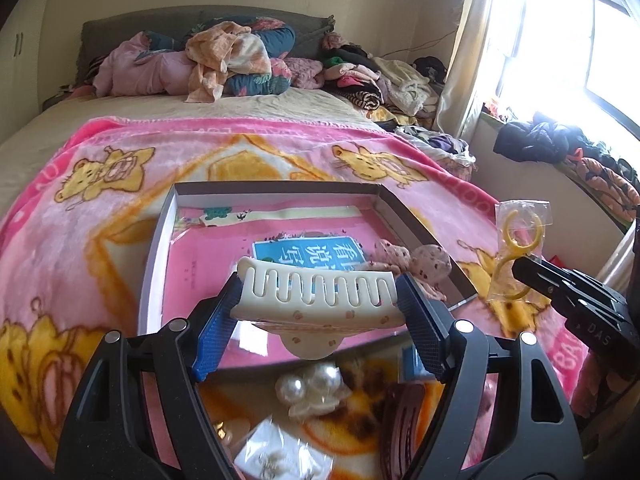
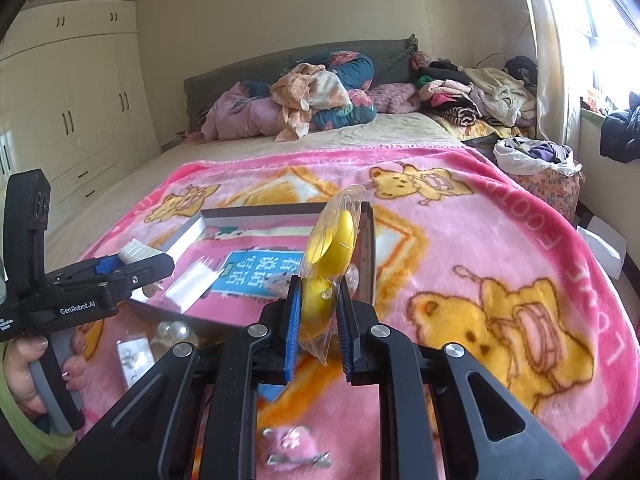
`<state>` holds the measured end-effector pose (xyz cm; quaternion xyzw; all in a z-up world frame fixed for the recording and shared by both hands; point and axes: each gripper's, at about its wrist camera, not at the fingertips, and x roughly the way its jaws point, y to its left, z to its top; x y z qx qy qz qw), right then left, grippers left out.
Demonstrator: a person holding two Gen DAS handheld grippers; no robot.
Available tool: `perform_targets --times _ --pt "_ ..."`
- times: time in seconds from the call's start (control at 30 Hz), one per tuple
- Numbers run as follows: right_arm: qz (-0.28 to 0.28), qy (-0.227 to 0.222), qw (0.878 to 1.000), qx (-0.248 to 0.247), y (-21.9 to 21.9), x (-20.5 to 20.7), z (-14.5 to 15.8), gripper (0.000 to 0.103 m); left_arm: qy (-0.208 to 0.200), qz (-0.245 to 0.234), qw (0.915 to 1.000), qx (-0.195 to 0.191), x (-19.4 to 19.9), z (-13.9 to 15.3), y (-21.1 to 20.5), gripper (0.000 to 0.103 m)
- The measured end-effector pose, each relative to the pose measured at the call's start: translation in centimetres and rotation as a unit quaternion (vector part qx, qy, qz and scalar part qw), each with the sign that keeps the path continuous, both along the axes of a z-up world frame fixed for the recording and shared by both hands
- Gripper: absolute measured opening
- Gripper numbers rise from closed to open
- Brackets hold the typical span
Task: Organize jewelry
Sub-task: 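Carry the claw clip and hair ties into the box and release both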
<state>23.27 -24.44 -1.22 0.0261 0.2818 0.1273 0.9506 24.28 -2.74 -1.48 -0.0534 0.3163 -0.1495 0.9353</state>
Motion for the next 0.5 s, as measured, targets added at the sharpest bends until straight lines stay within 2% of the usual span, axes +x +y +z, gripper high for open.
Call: perform_targets --times 0.27,0.5 --pt "0.001 0.002 1.000 -0.011 -0.6 2.4 -0.3 0.016 0.007 -0.008 0.9998 0.018 2.1 -0.3 -1.9 0.067" --pt "0.010 0.015 1.000 -0.022 -0.3 4.7 -1.1 0.016 0.029 -0.018 0.9989 0.034 3.7 -1.8 -3.3 0.067"
